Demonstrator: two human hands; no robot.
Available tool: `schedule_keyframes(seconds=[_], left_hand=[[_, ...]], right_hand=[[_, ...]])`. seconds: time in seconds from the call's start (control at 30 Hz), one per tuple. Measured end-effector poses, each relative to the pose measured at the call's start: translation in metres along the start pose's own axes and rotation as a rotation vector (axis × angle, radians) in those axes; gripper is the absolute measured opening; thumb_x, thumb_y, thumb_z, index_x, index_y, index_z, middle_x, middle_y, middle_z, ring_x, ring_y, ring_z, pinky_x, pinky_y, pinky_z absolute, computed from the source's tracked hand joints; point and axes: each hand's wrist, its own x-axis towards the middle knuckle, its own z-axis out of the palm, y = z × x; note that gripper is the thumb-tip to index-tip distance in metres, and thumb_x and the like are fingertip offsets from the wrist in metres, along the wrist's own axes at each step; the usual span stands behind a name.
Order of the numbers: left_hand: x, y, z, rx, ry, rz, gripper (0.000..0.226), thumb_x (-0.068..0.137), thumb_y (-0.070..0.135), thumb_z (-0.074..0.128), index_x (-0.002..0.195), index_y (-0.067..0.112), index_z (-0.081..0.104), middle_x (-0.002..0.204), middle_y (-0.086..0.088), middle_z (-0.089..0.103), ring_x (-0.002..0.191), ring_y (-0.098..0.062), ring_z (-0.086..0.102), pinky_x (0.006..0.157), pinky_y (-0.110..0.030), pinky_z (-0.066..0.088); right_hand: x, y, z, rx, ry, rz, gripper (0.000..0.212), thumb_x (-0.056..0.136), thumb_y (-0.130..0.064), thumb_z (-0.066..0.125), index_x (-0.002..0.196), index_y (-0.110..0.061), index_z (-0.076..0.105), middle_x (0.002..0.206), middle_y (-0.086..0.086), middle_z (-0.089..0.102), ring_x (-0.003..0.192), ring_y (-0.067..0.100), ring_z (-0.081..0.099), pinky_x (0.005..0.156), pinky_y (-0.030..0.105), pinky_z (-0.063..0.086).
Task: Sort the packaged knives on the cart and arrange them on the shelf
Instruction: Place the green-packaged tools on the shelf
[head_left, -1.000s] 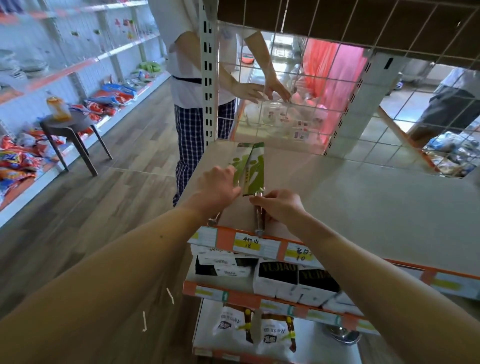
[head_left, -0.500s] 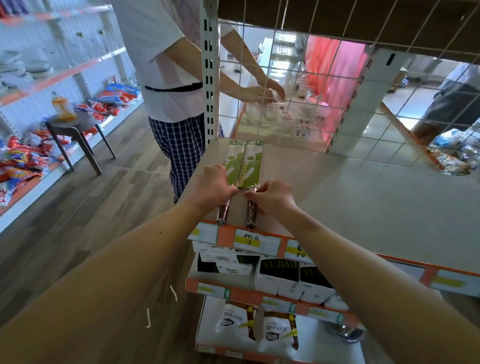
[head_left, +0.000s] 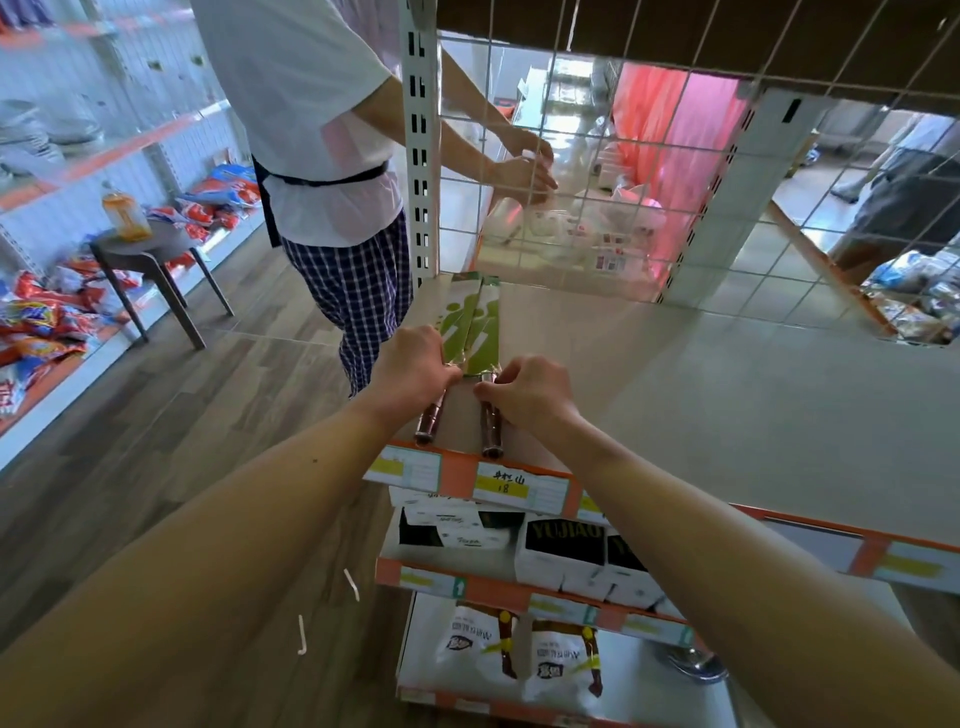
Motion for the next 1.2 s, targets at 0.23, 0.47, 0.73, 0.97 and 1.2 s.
schedule_keyframes(seconds=[0.23,0.47,0.73,0.97,1.2], left_hand=[[0.0,-0.002,-0.002,0.012,0.012,0.009,0.031,0.08,0.023,0.072,0.1,0.0,0.066,0.095,-0.014,0.069,0.084,-0.022,0.064,0.074,-0.027,0.05],[0.0,-0.004,-0.006,0.028,0.007,0.006,0.032,0.08,0.023,0.073,0.102,0.001,0.068,0.099,-0.015,0.07,0.092,-0.026,0.066,0.082,-0.032,0.052],[-0.001,-0.008,-0.009,0.065,0.01,0.047,0.032,0.083,0.022,0.07,0.108,0.003,0.068,0.108,-0.016,0.068,0.097,-0.025,0.065,0.082,-0.03,0.049],[-0.005,-0.009,-0.013,0.055,0.0,0.08,0.029,0.085,0.017,0.067,0.111,0.005,0.067,0.115,-0.015,0.065,0.104,-0.025,0.062,0.087,-0.028,0.047],[-0.007,-0.012,-0.01,0.08,-0.001,0.089,0.031,0.086,0.021,0.064,0.114,0.007,0.066,0.117,-0.016,0.061,0.104,-0.027,0.061,0.085,-0.031,0.046]], right_hand=[[0.004,-0.001,0.009,0.062,0.067,0.052,0.032,0.081,-0.028,0.07,0.091,0.002,0.071,0.092,0.017,0.071,0.072,0.014,0.054,0.07,0.031,0.052],[0.01,-0.005,0.018,0.099,0.088,0.115,0.038,0.079,-0.034,0.071,0.086,0.002,0.071,0.068,0.006,0.057,0.05,0.005,0.041,0.043,0.017,0.032],[0.007,-0.005,0.02,0.054,0.082,0.11,0.035,0.081,-0.036,0.067,0.081,-0.002,0.071,0.058,0.001,0.05,0.049,0.005,0.039,0.036,0.011,0.029],[0.004,-0.006,0.019,0.017,0.071,0.089,0.033,0.082,-0.037,0.066,0.079,-0.005,0.068,0.063,0.005,0.053,0.061,0.015,0.048,0.046,0.019,0.031],[0.006,-0.005,0.024,0.004,0.093,0.109,0.041,0.086,-0.037,0.063,0.091,0.003,0.072,0.092,0.016,0.071,0.078,0.017,0.056,0.065,0.026,0.042]])
